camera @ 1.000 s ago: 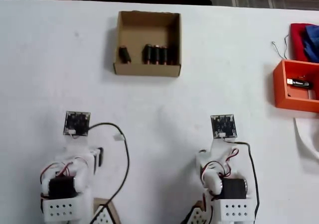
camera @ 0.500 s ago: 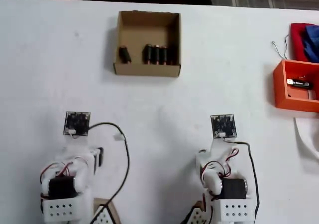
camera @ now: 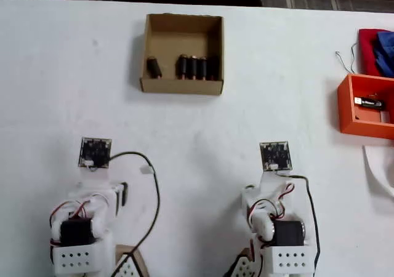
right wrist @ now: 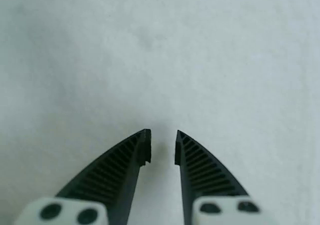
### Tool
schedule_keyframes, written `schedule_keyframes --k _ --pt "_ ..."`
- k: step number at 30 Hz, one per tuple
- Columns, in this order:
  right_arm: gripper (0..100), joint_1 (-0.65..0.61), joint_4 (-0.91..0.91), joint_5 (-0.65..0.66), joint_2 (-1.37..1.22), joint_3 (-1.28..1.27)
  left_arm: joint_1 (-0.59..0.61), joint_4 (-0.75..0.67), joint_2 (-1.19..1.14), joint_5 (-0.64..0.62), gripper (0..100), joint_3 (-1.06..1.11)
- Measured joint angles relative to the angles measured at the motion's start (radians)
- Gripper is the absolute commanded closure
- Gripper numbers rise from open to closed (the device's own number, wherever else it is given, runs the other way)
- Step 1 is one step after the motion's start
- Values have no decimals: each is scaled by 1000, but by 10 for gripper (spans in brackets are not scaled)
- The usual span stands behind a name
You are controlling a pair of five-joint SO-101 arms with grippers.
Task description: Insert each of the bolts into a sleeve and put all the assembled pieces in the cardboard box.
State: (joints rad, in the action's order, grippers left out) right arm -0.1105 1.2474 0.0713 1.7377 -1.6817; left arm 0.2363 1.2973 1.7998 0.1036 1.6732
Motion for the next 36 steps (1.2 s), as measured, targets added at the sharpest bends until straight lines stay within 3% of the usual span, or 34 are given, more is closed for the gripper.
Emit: schedule_keyframes --k 7,36 --pt "923 -91 0 0 0 0 0 0 0 0 795 0" --pt "923 -157 -5 0 0 0 0 0 0 0 795 0"
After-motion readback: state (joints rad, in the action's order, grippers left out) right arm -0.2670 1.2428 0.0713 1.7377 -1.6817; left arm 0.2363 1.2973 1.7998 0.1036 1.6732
